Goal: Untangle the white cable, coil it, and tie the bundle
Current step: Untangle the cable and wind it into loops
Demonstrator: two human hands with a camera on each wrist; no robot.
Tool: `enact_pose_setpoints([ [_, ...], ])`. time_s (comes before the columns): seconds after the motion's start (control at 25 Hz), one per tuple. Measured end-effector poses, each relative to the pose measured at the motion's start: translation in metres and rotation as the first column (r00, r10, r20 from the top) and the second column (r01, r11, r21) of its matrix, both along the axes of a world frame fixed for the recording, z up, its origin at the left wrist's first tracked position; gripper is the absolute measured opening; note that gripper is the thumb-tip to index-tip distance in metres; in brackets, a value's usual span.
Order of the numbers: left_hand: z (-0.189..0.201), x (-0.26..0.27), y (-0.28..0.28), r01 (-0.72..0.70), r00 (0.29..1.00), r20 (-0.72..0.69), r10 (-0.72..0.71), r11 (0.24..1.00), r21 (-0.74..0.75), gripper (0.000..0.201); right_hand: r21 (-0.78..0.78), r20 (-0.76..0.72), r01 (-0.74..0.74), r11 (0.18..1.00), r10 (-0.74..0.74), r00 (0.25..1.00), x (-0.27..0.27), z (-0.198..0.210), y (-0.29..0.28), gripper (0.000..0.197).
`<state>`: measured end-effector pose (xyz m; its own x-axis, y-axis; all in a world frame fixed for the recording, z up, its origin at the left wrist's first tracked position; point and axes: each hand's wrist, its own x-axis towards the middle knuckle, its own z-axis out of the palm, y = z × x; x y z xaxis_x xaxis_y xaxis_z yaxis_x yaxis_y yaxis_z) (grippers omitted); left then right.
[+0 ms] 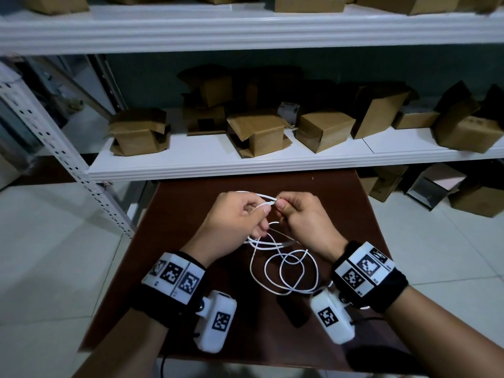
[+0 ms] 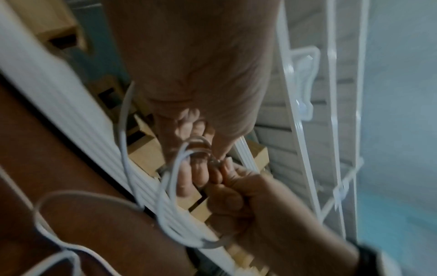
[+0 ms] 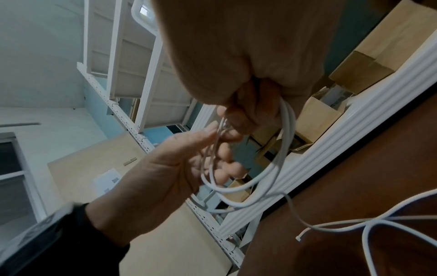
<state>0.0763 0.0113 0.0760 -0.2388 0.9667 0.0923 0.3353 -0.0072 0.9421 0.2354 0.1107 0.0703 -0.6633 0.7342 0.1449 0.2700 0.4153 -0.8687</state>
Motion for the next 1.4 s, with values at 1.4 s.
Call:
enact_pose_setpoints([
  [1.4,-0.005,0.013,0.006,0.193,0.804,0.573,-0.160,0.981,0.003,0.032,-0.651,-0.320,0.000,0.759,-0.275,0.907,0.005,0.026,0.001,0.036],
])
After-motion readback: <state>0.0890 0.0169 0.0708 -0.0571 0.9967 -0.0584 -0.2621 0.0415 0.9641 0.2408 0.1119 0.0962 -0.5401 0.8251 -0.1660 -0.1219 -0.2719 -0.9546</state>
